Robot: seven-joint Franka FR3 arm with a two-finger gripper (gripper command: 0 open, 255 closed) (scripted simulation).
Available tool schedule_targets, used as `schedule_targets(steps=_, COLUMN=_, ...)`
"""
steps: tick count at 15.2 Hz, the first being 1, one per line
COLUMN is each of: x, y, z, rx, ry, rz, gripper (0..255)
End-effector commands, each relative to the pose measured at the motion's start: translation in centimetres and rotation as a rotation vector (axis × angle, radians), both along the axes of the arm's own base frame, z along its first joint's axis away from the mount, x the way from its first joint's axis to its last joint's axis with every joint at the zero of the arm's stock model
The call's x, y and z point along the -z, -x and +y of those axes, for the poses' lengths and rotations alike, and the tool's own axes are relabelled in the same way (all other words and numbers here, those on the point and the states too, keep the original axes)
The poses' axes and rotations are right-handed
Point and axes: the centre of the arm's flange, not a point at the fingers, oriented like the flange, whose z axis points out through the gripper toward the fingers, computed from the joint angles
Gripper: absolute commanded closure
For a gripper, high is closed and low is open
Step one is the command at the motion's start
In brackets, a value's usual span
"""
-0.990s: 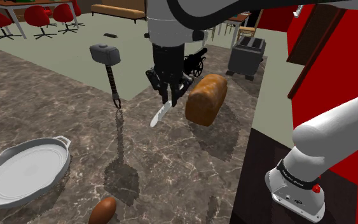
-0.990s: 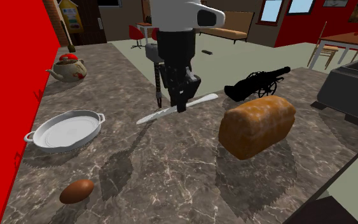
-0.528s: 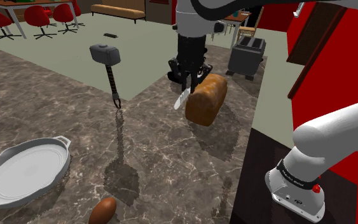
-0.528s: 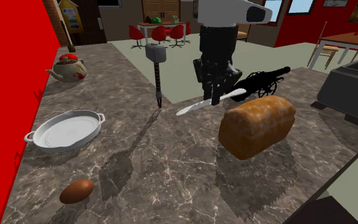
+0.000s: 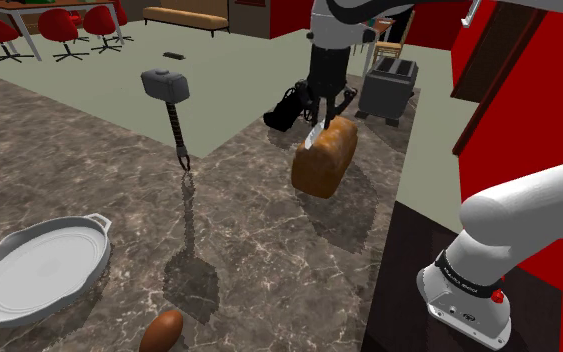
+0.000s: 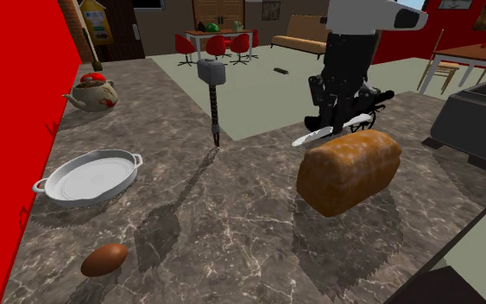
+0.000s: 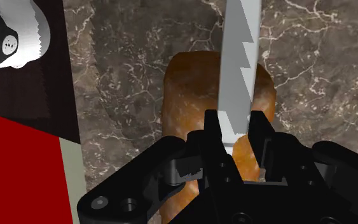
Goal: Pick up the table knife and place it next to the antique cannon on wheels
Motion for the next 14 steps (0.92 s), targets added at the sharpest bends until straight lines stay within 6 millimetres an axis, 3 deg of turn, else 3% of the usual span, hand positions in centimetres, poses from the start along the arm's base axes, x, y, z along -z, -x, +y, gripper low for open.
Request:
schedule_targets(steps=1, x=0.1, y=-0.3, z=-2.9, rx=-0.001, ry=0.0, rz=0.0, gripper=255)
schedule_targets(steps=14, x=0.1, y=-1.8, z=-20.0, rx=-0.001, ry=0.0, rz=0.0, gripper=255)
